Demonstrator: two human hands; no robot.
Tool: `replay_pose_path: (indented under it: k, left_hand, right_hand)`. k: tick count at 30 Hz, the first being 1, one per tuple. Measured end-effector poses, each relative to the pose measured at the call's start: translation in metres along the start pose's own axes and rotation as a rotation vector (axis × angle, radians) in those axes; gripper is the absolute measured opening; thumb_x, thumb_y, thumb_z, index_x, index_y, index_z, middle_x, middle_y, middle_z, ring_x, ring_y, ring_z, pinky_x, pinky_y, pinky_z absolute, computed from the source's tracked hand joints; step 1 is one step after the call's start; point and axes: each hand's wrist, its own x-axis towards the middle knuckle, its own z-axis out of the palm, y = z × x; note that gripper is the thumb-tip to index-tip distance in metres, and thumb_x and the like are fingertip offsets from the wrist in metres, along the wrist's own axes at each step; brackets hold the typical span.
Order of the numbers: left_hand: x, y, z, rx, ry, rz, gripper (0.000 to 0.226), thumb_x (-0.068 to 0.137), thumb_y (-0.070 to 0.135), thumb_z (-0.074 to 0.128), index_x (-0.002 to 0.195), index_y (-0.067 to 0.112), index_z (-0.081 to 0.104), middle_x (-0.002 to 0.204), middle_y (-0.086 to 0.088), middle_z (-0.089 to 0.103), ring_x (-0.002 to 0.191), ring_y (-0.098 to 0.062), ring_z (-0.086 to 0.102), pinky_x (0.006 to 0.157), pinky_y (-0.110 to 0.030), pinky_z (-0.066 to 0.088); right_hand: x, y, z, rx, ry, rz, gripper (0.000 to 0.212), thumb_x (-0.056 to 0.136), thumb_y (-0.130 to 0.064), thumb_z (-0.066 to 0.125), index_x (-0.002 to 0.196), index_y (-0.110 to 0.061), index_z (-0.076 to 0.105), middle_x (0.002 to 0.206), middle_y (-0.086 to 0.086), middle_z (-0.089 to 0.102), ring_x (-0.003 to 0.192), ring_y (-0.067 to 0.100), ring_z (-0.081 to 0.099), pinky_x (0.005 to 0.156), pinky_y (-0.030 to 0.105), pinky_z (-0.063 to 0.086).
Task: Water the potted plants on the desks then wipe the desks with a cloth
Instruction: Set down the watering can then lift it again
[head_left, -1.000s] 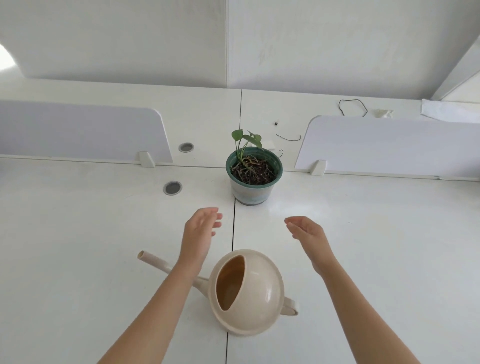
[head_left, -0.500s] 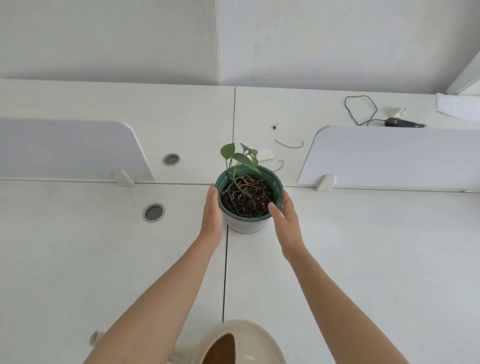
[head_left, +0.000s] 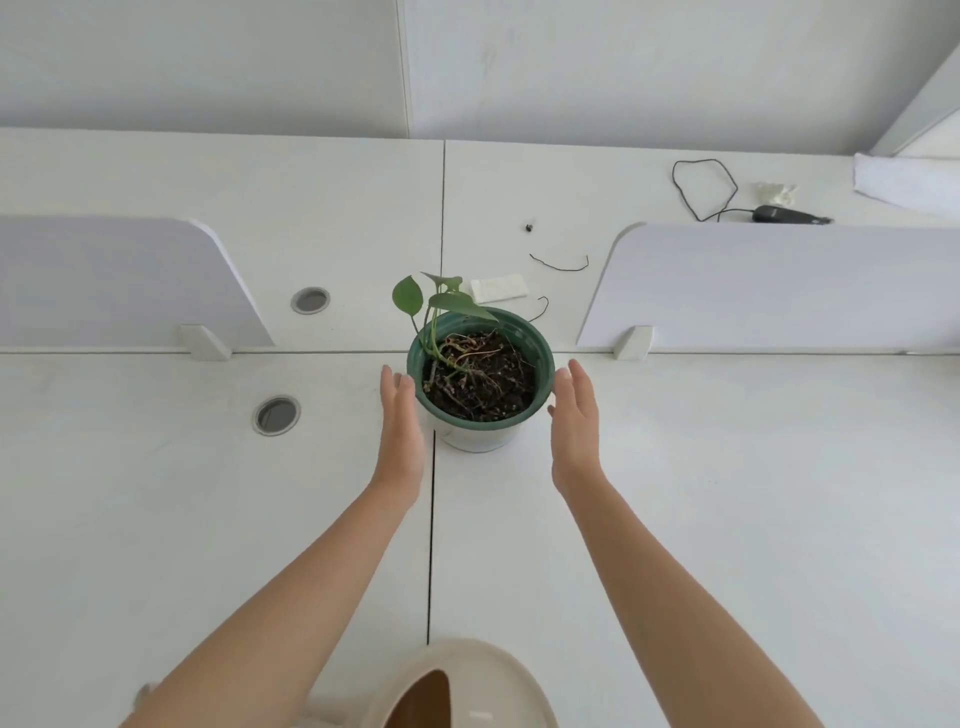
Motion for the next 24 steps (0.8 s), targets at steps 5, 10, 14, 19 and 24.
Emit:
replay_pose_path:
  k: [5, 10, 14, 19, 24]
  left_hand:
    - [0.009, 0.012, 0.006, 0.089, -0.069, 0.039, 0.056, 0.096, 0.04, 0.027, 0.148, 0.022, 0.014, 0.155, 0.004, 0.021, 0.141, -0.012, 0.021, 0.116, -0.035, 0.016]
    - [-0.005, 0.01, 0.015, 0.121, -0.066, 0.042, 0.057, 0.098, 0.031, 0.027, 0.149, 0.021, 0.003, 0.157, 0.003, 0.013, 0.143, -0.013, 0.014, 0.112, -0.028, 0.016]
    - [-0.018, 0.017, 0.009, 0.22, -0.092, -0.013, 0.063, 0.098, 0.035, 0.03, 0.148, 0.02, -0.006, 0.158, 0.004, 0.001, 0.145, -0.013, 0.006, 0.114, -0.03, 0.011]
    - [-0.053, 0.04, -0.034, 0.277, 0.009, 0.004, 0.058, 0.095, 0.032, 0.037, 0.147, 0.022, 0.015, 0.154, -0.003, 0.024, 0.14, -0.017, 0.025, 0.116, -0.037, 0.02]
    - [-0.133, 0.052, -0.086, 0.166, 0.106, 0.184, 0.024, 0.093, 0.025, 0.044, 0.112, 0.018, 0.057, 0.112, 0.0, 0.062, 0.109, -0.019, 0.056, 0.098, -0.034, 0.041]
  right_hand:
    - [-0.026, 0.021, 0.014, -0.096, -0.056, -0.121, 0.049, 0.094, -0.023, 0.04, 0.141, -0.021, 0.025, 0.144, -0.004, 0.037, 0.13, 0.006, 0.036, 0.108, 0.02, 0.03]
    - [-0.015, 0.012, 0.017, -0.105, -0.082, -0.059, 0.061, 0.095, -0.032, 0.036, 0.146, -0.018, 0.005, 0.155, -0.003, 0.013, 0.142, 0.011, 0.013, 0.116, 0.028, 0.013]
    - [-0.015, 0.006, 0.009, -0.179, -0.105, -0.028, 0.067, 0.094, -0.039, 0.034, 0.145, -0.018, -0.004, 0.156, -0.001, 0.005, 0.143, 0.013, 0.007, 0.114, 0.03, 0.011]
    - [-0.05, 0.001, -0.021, -0.187, -0.033, -0.04, 0.062, 0.095, -0.038, 0.033, 0.145, -0.024, 0.0, 0.156, -0.001, 0.009, 0.142, 0.013, 0.014, 0.112, 0.028, 0.014]
    - [-0.136, -0.003, -0.05, -0.232, -0.054, -0.156, 0.052, 0.095, -0.025, 0.04, 0.143, -0.023, 0.02, 0.142, -0.004, 0.034, 0.131, 0.009, 0.032, 0.11, 0.029, 0.025]
